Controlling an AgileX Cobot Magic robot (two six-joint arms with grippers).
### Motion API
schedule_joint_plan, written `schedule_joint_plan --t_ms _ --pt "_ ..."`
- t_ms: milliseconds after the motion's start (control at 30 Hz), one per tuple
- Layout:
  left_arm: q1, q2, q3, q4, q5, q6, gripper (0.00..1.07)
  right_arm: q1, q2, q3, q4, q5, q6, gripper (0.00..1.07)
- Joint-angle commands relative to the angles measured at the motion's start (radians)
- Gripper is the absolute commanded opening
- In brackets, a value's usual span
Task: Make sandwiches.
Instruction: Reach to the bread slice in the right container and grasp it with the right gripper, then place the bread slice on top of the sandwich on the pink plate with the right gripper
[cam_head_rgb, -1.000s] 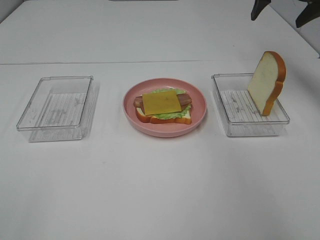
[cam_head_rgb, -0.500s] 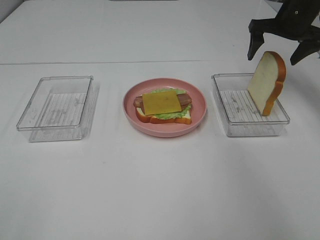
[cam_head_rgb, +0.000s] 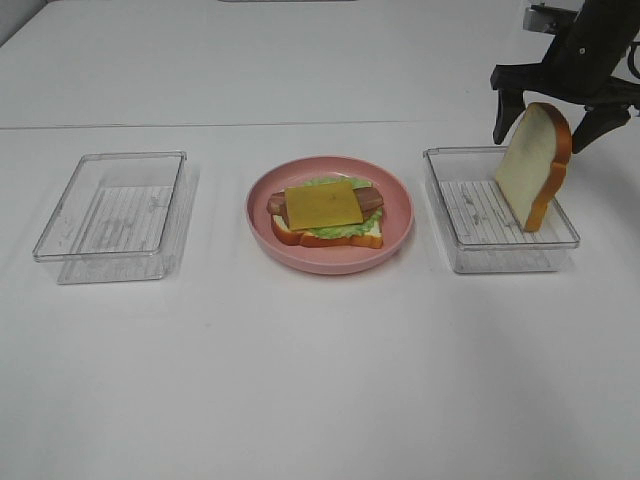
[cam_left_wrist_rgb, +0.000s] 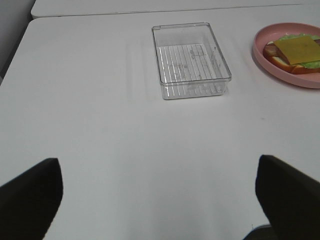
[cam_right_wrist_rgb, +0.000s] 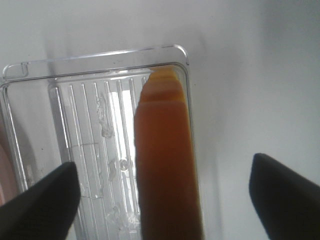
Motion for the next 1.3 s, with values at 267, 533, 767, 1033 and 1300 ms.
schedule_joint_plan --t_ms 267,533,767,1033,1300 --pt "-0.005 -0.014 0.005 -0.001 -0.007 0.004 1.00 -0.003 0.001 0.003 -0.012 0.104 0.001 0.03" --pt "-0.005 -0.014 0.005 -0.001 -0.007 0.004 1.00 -0.003 0.001 0.003 -0.039 0.104 -0.001 0.01" --pt "-0.005 -0.014 0.005 -0.001 -0.007 0.004 1.00 -0.002 -0.068 0.003 -0.040 0.104 -0.001 0.01" --pt "-0.005 -0.014 0.005 -0.001 -0.007 0.004 1.00 -0.002 -0.216 0.005 -0.016 0.104 0.003 0.01" --pt "-0.005 -0.014 0.005 -0.001 -0.007 0.004 1.00 -0.002 -0.323 0.036 0.029 0.104 0.002 0.01"
